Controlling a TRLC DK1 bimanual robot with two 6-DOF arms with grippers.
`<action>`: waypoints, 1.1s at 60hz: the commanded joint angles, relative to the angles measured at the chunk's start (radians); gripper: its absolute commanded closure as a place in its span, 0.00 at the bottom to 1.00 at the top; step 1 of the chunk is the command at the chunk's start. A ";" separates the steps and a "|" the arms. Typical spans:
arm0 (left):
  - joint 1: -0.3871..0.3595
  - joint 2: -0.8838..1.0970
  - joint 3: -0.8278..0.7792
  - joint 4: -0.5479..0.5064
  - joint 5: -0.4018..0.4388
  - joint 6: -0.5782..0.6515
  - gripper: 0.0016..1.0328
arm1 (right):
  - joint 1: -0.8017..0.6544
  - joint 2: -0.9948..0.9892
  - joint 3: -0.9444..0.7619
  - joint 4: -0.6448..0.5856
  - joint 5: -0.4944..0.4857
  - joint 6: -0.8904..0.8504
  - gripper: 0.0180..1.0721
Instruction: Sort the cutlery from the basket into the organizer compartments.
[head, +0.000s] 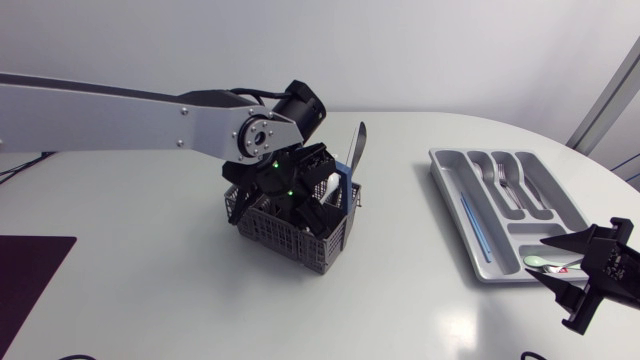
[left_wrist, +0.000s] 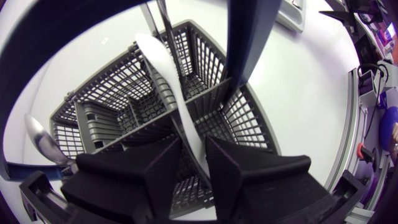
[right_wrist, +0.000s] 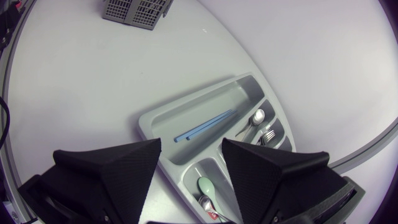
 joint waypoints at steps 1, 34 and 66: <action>-0.001 -0.003 0.014 -0.015 0.012 -0.021 0.79 | 0.005 -0.006 -0.024 -0.003 -0.002 0.005 0.32; 0.033 -0.053 0.013 -0.037 0.120 -0.041 0.85 | 0.005 -0.012 -0.029 -0.005 -0.001 0.006 0.32; 0.071 -0.098 0.007 -0.053 0.201 -0.044 0.85 | 0.027 -0.018 -0.040 -0.005 0.003 0.012 0.32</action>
